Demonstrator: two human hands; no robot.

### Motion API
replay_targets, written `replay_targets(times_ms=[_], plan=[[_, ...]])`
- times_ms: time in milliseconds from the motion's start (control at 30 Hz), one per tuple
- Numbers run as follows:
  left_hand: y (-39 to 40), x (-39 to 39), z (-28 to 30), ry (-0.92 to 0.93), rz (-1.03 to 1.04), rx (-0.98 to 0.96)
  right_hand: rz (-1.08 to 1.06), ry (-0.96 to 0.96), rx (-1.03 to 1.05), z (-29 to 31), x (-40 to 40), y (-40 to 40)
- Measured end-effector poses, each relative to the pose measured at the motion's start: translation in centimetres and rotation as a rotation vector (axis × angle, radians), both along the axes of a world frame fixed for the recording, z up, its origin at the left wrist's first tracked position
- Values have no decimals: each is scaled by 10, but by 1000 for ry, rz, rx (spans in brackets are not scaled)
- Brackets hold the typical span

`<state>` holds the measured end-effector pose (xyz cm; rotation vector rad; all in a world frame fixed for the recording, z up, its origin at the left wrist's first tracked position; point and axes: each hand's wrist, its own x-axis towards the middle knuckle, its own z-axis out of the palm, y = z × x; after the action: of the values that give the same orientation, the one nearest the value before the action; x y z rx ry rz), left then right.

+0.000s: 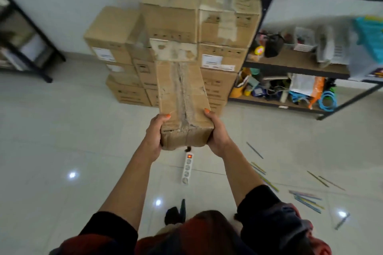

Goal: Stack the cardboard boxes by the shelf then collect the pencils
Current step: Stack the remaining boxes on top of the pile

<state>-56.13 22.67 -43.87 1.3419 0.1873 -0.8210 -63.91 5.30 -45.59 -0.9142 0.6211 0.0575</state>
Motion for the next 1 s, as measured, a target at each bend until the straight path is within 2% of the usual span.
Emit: replay_targets(times_ms=[167,333,500,667,767,900,1000], plan=[[60,64,3,-34,83,5,53,63,-167,12,77,56],[90,123,-4,-60,208,-16,113,26,-462,17,146,73],[109,193,-19,-71,246,-22,108,-15,-594,16,220,84],[113,298,-21,-87,250,30,123,20,-830,22,320,91],[108,345,-14,-111,249,29,97,-29,-965,33,365,93],[97,393,-3,-149,238,4,130,-87,-1316,42,414,92],[87,419,0,-147,238,0,164,-100,-1462,46,439,92]])
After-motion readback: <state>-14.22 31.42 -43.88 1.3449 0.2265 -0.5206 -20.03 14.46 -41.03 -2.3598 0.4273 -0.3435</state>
